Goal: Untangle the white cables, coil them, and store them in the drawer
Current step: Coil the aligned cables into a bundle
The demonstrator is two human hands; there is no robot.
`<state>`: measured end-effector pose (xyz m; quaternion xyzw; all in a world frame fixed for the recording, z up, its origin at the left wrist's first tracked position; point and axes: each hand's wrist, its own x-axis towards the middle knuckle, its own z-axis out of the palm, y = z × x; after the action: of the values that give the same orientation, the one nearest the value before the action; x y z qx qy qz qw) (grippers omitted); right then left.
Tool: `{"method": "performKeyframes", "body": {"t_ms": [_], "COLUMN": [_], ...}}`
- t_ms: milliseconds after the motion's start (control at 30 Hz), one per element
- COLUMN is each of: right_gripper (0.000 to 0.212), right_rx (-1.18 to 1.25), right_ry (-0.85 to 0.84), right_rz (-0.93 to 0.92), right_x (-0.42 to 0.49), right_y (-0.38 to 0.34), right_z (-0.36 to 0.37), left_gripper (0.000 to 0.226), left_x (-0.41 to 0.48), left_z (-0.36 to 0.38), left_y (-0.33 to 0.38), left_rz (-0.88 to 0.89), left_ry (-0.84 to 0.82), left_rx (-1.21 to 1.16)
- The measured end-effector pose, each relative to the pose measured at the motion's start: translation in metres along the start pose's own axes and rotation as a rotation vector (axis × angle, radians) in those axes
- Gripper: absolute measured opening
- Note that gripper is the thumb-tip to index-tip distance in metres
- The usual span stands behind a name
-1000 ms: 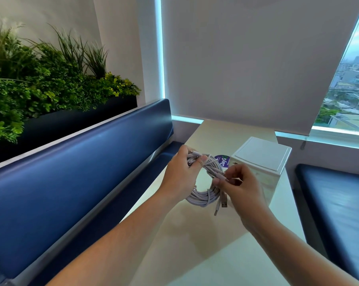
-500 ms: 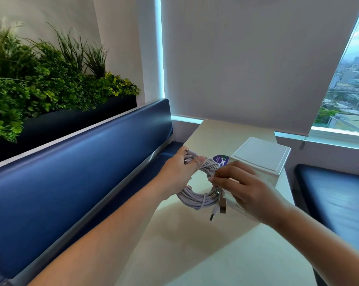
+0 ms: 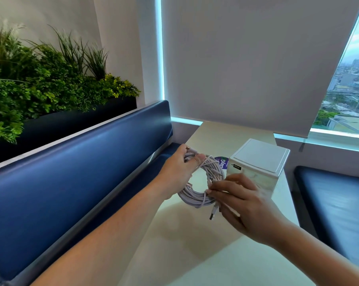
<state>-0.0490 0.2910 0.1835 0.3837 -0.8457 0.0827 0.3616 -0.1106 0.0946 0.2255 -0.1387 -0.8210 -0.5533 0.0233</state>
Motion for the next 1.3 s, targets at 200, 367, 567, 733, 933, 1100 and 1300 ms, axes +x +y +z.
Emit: {"method": "performKeyframes", "body": {"t_ms": [200,367,567,733,933,1100,1300], "right_gripper": [0.02,0.027,0.072,0.072,0.074,0.085,0.07], "right_rx": [-0.022,0.159,0.745,1.211,1.122,1.023,1.18], "right_ry": [0.046,0.136,-0.054,-0.218,-0.35,-0.551,-0.423], "right_rz": [0.047,0.242,0.923,1.157,1.184,1.203,1.299], "right_x": [0.002,0.005,0.017,0.008,-0.021,-0.056,-0.095], "right_y": [-0.005,-0.004,-0.004,-0.007,-0.004,0.003,0.001], "right_z": [0.0,-0.003,0.013,0.03,0.057,0.075,0.098], "left_gripper": [0.03,0.021,0.026,0.029,0.022,0.04,0.026], "left_x": [-0.002,-0.002,-0.005,-0.008,-0.006,-0.009,-0.018], "left_z": [-0.002,0.001,0.012,0.027,0.048,0.062,0.089], "left_y": [-0.005,-0.011,-0.024,-0.042,-0.074,-0.104,-0.14], "left_rz": [0.036,0.036,-0.009,-0.075,-0.325,-0.63,-0.633], "left_ry": [-0.011,-0.005,-0.056,-0.149,-0.25,-0.391,-0.355], "left_rx": [0.056,0.011,-0.044,-0.112,-0.325,-0.385,-0.44]}}
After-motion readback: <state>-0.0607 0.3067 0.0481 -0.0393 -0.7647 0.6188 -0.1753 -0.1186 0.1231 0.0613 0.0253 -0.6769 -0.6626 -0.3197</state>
